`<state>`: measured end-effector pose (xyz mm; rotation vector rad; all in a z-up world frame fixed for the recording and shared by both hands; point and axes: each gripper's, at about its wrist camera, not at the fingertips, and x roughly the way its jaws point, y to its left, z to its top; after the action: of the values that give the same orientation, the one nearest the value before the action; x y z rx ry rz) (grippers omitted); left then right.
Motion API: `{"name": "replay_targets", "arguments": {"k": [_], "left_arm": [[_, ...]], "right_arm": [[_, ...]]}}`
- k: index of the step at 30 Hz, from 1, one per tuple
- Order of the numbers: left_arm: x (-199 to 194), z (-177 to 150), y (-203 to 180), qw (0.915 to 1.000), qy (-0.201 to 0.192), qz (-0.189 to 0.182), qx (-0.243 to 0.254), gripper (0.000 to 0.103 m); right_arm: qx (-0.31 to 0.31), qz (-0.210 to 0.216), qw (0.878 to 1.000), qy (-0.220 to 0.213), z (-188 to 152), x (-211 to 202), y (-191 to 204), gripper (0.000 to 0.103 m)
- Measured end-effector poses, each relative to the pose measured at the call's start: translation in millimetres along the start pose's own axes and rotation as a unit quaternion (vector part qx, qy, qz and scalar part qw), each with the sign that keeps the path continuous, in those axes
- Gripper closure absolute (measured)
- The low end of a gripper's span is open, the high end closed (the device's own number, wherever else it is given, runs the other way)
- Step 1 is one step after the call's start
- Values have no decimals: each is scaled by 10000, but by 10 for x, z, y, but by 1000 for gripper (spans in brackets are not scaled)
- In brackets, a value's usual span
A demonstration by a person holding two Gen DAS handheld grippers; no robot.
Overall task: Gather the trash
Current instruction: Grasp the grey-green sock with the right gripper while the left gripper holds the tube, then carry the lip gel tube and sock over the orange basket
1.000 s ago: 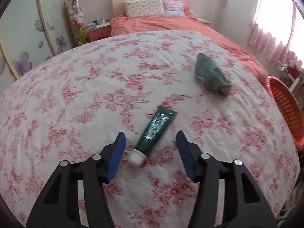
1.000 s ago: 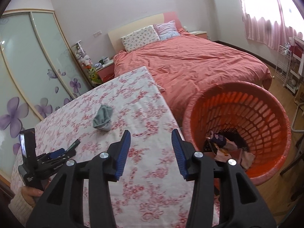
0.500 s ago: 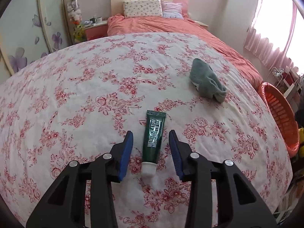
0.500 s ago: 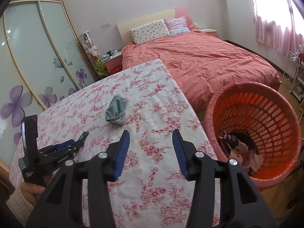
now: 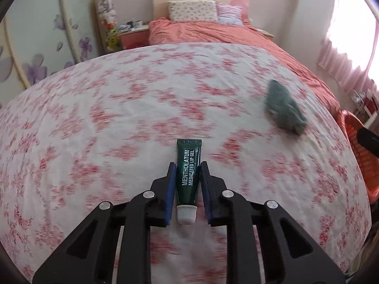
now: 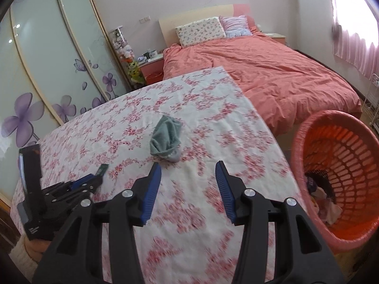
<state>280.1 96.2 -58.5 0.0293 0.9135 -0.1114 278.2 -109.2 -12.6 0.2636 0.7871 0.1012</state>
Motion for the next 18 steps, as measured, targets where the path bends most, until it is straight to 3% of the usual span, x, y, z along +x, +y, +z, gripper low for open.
{"name": "replay_targets", "arguments": {"k": [5,12,16,18], "left_arm": [[-24,47,351,9993,-33,190,-310,83],[-85,105,566,9980,-114,251,-564,82],[-125,105,565,9980,-155,229,-562,83],[-149,107,545,9982,-178,198,-542,82]], "right_arm": [[-152,95,9996,229,151,365,267,56],[-460,-173,9976,484,227,772,557,64],[-591,-396,9955,633,176,875,549,94],[-594,-424,9961,493,152,789,506,96]]}}
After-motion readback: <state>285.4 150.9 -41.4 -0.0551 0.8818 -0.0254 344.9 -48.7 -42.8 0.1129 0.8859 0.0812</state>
